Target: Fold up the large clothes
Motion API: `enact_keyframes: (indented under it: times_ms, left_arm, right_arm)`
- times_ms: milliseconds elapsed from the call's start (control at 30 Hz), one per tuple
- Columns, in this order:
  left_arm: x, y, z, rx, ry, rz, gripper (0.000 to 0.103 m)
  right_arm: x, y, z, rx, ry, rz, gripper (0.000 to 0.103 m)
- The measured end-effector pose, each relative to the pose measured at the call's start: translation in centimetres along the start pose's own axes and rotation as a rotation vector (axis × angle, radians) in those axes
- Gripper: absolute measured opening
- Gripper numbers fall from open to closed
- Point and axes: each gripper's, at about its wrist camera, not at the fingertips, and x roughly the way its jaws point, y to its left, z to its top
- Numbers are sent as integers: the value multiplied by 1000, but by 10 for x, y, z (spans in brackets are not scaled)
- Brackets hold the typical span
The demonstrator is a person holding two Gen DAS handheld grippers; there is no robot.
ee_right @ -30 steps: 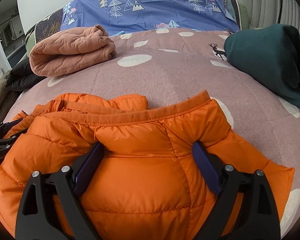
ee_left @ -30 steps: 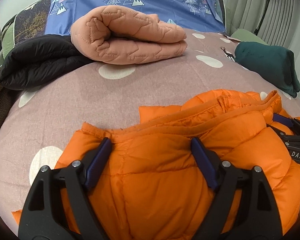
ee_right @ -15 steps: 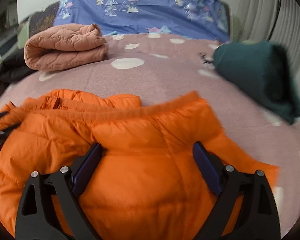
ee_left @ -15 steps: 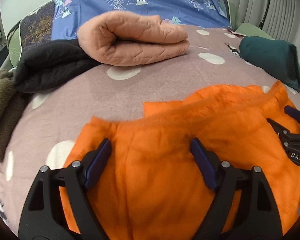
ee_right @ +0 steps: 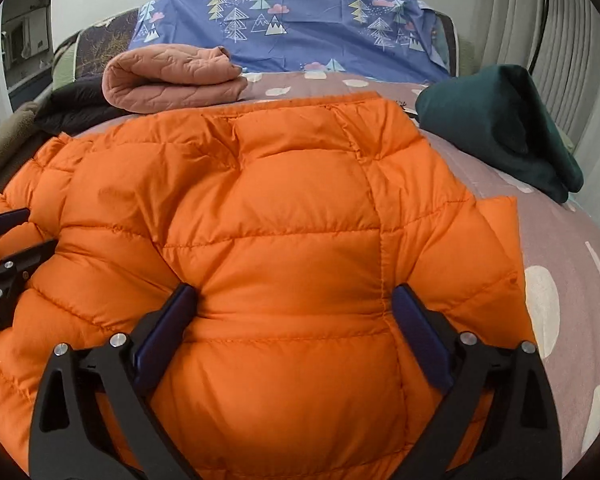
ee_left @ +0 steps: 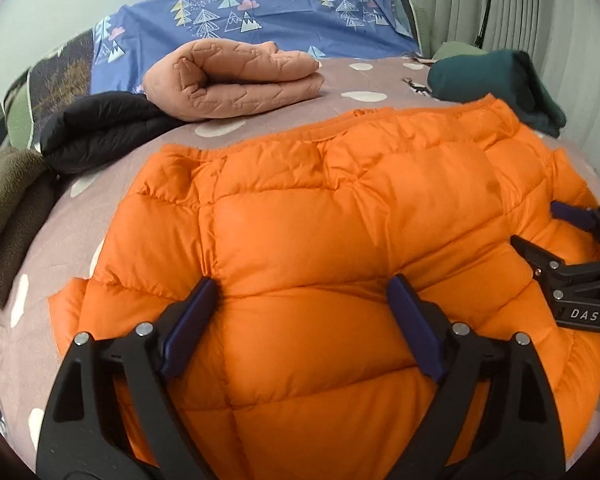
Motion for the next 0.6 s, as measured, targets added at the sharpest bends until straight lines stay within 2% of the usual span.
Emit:
enact_keyframes:
  times_ms: [267,367,400,500,533,567,600]
  left_arm:
    - [0,-2,-2,6,-2,22,89]
    - [-10,-1,-5,-8,0,43,89]
    - [-22,0,-9,-32,-3,26,85]
    - [-60,3,-24,-63,-54,-114,86]
    - [-66,2,-29,-49,-61,-124,87]
    - [-68,0,-34,-29,-56,-110,88]
    - [-60,-3,-43,7,-30,-71,90]
  right_arm:
    - [-3,5,-1,-17,-2,-30,99]
    - [-23,3,-6,0,12,-36,98]
    - [-31,1,-8,18,9,-23,96]
    - [-66,-9,-27,98,-31,105,96]
    - [-69,-9,-32,91,-21,116,96]
    - [-62,-5,-42,57,15,88,96]
    - [-57,-2,-48,40,24,77,98]
